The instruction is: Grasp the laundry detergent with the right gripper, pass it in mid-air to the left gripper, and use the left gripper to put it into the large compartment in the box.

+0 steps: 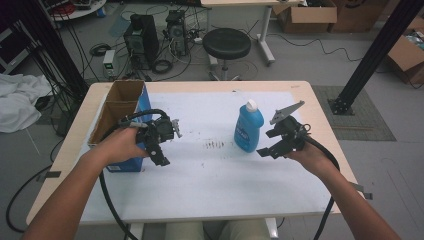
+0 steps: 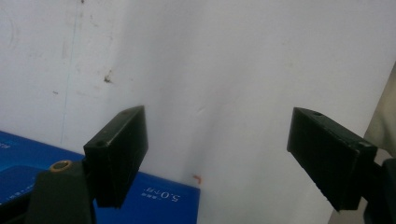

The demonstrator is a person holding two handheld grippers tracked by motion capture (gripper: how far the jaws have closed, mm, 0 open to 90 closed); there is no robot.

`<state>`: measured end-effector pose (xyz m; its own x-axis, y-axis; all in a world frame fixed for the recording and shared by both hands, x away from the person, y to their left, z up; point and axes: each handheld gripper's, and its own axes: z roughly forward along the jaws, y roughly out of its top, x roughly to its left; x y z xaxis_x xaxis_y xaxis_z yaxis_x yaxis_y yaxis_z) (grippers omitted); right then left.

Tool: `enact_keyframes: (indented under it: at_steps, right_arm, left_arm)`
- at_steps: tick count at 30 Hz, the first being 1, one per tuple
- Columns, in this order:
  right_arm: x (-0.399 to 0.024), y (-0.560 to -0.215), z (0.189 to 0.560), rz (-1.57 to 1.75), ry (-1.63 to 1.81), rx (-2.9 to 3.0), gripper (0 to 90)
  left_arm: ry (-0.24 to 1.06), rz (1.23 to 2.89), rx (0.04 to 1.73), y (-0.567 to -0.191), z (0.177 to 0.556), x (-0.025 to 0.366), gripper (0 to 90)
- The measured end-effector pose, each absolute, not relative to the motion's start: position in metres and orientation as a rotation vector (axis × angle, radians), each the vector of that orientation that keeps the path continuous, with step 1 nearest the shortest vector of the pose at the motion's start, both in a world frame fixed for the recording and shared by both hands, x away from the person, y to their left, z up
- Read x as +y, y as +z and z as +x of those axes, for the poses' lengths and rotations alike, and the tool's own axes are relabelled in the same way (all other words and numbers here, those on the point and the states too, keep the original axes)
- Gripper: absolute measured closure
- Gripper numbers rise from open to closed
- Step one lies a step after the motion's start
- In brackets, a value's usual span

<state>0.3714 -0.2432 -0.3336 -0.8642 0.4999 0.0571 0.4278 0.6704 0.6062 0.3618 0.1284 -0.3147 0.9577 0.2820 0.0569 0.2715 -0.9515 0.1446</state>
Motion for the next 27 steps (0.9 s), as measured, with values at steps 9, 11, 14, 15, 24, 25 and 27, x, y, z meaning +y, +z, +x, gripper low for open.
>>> enact_keyframes:
  at_steps: [9, 11, 14, 15, 24, 25, 27]
  right_arm:
    - [-0.254, -0.343, 0.373, 0.925, 1.081, 2.599, 17.2]
    - [-0.255, -0.345, 0.373, 0.944, 1.103, 2.567, 16.7]
    - [-0.255, -0.348, 0.373, 0.964, 1.120, 2.523, 15.8]
    - [-0.255, -0.349, 0.373, 0.970, 1.125, 2.508, 15.1]
    - [-0.257, -0.357, 0.372, 1.016, 1.221, 2.366, 15.2]
    - [-0.257, -0.358, 0.372, 1.017, 1.230, 2.354, 15.2]
    - [-0.257, -0.360, 0.372, 1.023, 1.249, 2.331, 15.2]
  left_arm:
    - [0.114, 2.974, 0.429, -0.315, 0.362, 0.129, 20.9]
    - [0.113, 2.973, 0.433, -0.315, 0.362, 0.129, 20.9]
    - [0.113, 2.972, 0.433, -0.315, 0.362, 0.129, 20.9]
    - [0.113, 2.971, 0.433, -0.315, 0.363, 0.129, 20.9]
    - [0.111, 2.976, 0.432, -0.315, 0.364, 0.131, 20.9]
    - [0.110, 2.971, 0.437, -0.316, 0.364, 0.131, 21.0]
    - [0.112, 2.972, 0.432, -0.315, 0.364, 0.131, 21.0]
